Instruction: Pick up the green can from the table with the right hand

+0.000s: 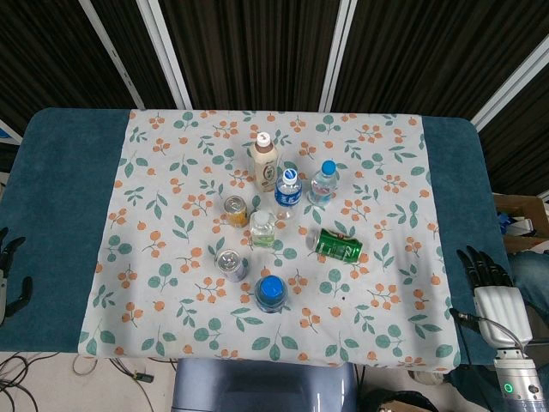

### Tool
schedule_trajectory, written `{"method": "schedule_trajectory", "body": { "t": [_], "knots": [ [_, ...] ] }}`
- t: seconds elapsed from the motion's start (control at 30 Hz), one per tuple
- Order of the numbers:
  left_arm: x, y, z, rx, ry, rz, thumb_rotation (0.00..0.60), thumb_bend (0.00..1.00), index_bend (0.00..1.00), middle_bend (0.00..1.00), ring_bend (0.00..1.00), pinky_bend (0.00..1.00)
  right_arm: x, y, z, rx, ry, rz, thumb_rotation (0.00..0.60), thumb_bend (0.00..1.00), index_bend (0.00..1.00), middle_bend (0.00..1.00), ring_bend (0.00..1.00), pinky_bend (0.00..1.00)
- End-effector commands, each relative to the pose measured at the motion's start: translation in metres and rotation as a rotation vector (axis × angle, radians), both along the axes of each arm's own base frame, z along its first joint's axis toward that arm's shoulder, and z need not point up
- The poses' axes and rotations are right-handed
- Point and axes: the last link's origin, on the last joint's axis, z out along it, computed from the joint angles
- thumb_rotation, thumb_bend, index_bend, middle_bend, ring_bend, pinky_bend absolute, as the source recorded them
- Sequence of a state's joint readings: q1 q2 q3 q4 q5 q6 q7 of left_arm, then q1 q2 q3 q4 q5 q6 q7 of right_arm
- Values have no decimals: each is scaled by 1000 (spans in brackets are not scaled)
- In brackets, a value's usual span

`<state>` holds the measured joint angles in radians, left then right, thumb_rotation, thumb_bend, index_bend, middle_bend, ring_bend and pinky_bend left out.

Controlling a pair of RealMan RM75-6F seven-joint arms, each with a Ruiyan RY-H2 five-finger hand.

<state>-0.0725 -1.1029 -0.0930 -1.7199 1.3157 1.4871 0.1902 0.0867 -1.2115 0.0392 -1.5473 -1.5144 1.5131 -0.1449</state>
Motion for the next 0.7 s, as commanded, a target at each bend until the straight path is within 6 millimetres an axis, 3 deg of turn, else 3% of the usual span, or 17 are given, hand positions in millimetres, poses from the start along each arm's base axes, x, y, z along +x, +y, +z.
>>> {"method": "schedule_trajectory", "body": {
  "t": [0.03,0.7],
  "knots": [
    [0,0,0,1,-1,-1,600,461,131,0,37,0,0,0,0,0,0,0,600,191,26,65,101,199],
    [1,0,0,3,5,-1,600,461,131,0,36,0,1,-2,0,-5,-5,5,600,191,25,65,101,199]
  ]
}}
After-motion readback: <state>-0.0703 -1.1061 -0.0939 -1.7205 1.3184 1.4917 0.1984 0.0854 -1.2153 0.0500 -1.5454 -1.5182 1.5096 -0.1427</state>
